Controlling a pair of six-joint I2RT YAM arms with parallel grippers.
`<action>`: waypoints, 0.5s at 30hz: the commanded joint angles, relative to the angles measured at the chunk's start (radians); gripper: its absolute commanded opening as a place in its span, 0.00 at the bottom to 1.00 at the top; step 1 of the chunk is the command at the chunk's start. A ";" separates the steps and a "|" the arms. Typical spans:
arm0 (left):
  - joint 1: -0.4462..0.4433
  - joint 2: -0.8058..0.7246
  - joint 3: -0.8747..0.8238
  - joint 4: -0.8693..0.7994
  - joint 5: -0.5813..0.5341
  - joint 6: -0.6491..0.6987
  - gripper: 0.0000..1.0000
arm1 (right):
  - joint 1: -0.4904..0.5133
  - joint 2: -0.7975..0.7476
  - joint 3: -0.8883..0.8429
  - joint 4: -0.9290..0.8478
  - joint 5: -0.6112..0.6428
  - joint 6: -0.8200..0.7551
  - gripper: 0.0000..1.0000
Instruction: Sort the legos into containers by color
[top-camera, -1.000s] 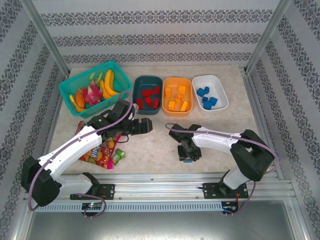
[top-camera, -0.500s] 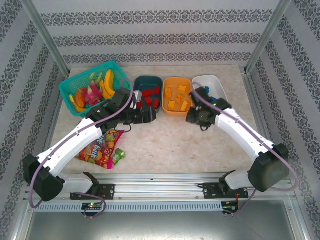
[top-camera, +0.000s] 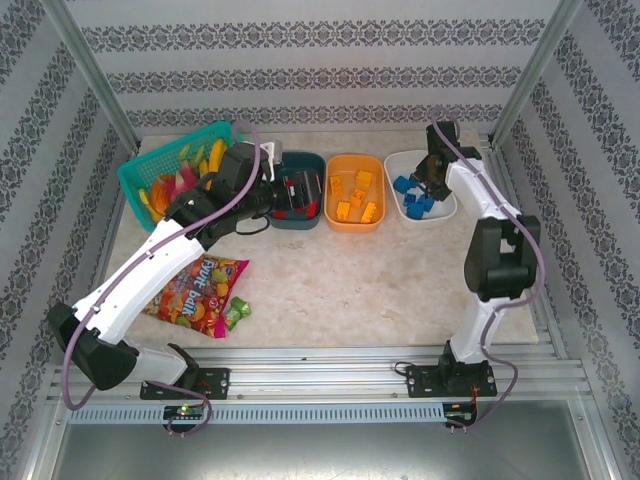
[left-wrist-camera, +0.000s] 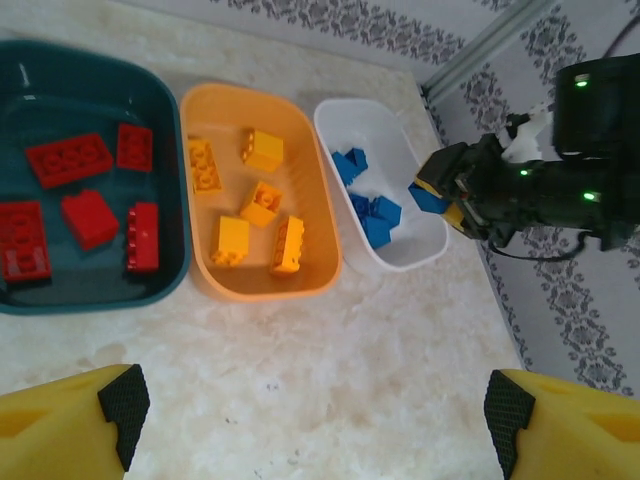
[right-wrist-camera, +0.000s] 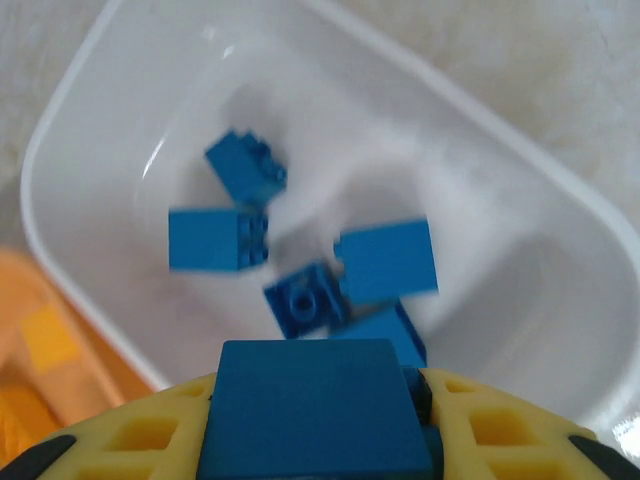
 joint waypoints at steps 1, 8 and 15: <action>0.012 -0.033 0.033 0.022 -0.057 0.023 0.90 | -0.027 0.104 0.114 -0.008 0.040 0.055 0.29; 0.011 -0.036 0.022 0.029 -0.067 -0.021 0.89 | -0.067 0.314 0.326 -0.056 0.016 0.082 0.29; 0.011 -0.027 0.004 0.030 -0.066 -0.042 0.89 | -0.072 0.406 0.392 -0.100 -0.020 0.102 0.41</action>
